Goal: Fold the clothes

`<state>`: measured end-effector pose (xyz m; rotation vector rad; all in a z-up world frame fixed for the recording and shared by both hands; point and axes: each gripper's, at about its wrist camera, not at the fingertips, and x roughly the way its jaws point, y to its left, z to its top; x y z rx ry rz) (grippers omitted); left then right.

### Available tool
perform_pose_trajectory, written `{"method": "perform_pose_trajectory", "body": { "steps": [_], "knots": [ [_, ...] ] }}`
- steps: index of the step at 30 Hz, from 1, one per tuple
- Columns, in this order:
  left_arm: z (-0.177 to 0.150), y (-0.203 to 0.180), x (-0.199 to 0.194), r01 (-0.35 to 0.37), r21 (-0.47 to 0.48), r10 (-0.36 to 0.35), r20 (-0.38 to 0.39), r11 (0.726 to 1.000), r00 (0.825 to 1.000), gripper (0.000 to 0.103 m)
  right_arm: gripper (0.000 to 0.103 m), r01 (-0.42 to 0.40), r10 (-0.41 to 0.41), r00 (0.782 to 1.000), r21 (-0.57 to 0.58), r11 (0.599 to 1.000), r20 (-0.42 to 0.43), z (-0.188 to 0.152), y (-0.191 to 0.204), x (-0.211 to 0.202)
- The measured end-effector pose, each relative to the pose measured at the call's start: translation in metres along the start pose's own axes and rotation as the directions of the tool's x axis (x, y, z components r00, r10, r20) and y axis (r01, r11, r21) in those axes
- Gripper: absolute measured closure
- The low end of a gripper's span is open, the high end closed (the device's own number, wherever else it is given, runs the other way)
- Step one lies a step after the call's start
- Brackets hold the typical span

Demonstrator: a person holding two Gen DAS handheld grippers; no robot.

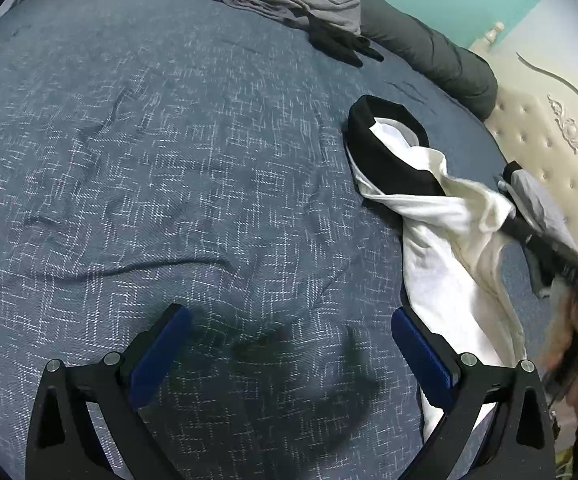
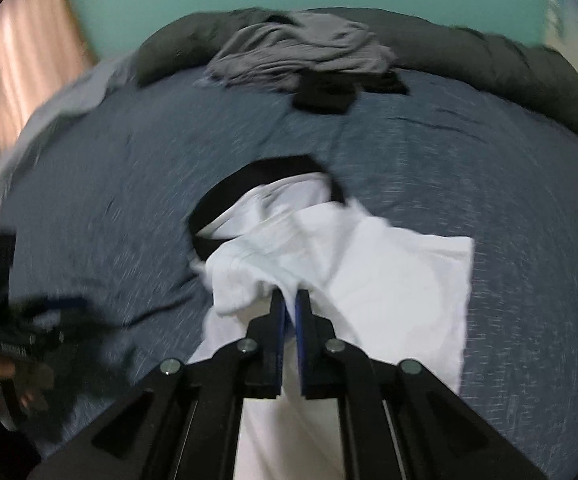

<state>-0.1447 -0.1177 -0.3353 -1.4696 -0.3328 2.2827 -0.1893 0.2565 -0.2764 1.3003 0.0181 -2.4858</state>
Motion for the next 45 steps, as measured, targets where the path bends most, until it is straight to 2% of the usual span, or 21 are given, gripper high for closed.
{"method": "perform_pose_trajectory", "body": {
  "steps": [4,8,13,19,24,25,26,28,29,30,35,37,38,39,42,45],
  "knots": [
    [0.001,-0.002,0.002,0.002,0.007,-0.002,-0.004,1.0,1.0,0.0,0.099,-0.021,0.018,1.0,0.142,0.99,0.021,0.014,-0.043,0.0],
    [0.001,-0.002,0.004,-0.005,0.01,0.005,-0.005,1.0,1.0,0.0,0.099,-0.04,0.029,0.999,0.277,0.96,0.041,0.024,-0.086,0.004],
    [0.005,-0.006,0.013,-0.006,0.015,0.006,-0.015,1.0,1.0,0.0,0.099,-0.014,0.001,0.999,0.368,0.93,0.038,0.025,-0.123,0.017],
    [0.009,-0.005,0.016,-0.007,0.021,0.008,-0.021,1.0,1.0,0.0,0.099,0.041,-0.034,0.999,0.388,0.921,-0.025,0.017,-0.14,0.041],
    [0.012,-0.004,0.019,-0.008,0.024,0.009,-0.028,1.0,1.0,0.0,0.098,0.047,-0.019,0.997,0.433,0.9,-0.07,0.003,-0.153,0.059],
    [0.012,-0.004,0.02,-0.009,0.024,0.009,-0.03,1.0,1.0,0.0,0.097,0.038,-0.016,0.998,0.439,0.897,-0.054,0.003,-0.154,0.057],
    [0.013,-0.004,0.021,-0.009,0.025,0.01,-0.031,1.0,0.999,0.0,0.096,0.036,-0.023,0.999,0.442,0.896,-0.033,0.004,-0.154,0.054],
    [0.012,-0.006,0.021,-0.008,0.031,0.009,-0.033,0.999,0.999,0.0,0.087,0.048,-0.056,0.998,0.429,0.902,0.006,0.009,-0.154,0.046],
    [0.011,-0.007,0.02,-0.007,0.034,0.008,-0.033,0.999,0.999,0.0,0.075,0.025,-0.04,0.999,0.419,0.908,0.029,0.011,-0.153,0.044],
    [0.011,-0.007,0.02,-0.005,0.036,0.006,-0.033,0.999,0.999,0.0,0.069,0.005,-0.026,0.999,0.407,0.913,0.047,0.014,-0.152,0.042],
    [0.01,-0.009,0.021,-0.008,0.044,0.009,-0.035,0.999,0.999,0.0,0.068,0.023,-0.021,1.0,0.325,0.945,-0.009,0.03,-0.143,0.059],
    [0.01,-0.009,0.021,-0.008,0.043,0.01,-0.036,0.999,0.999,0.0,0.068,0.017,-0.012,1.0,0.295,0.955,-0.02,0.031,-0.141,0.065],
    [0.01,-0.009,0.021,-0.009,0.043,0.011,-0.036,0.999,0.999,0.0,0.074,0.024,-0.018,1.0,0.283,0.959,-0.025,0.031,-0.14,0.067],
    [0.01,-0.008,0.021,-0.01,0.043,0.011,-0.035,0.999,0.999,0.0,0.089,0.031,-0.023,0.999,0.271,0.962,-0.03,0.031,-0.139,0.069],
    [0.01,-0.009,0.022,-0.013,0.045,0.014,-0.036,0.999,0.999,0.0,0.101,0.051,-0.044,0.999,0.269,0.962,-0.032,0.03,-0.141,0.071],
    [0.01,-0.009,0.024,-0.015,0.049,0.017,-0.037,0.999,0.999,0.0,0.101,0.056,-0.068,0.997,0.309,0.949,0.027,0.027,-0.149,0.059]
  ]
}}
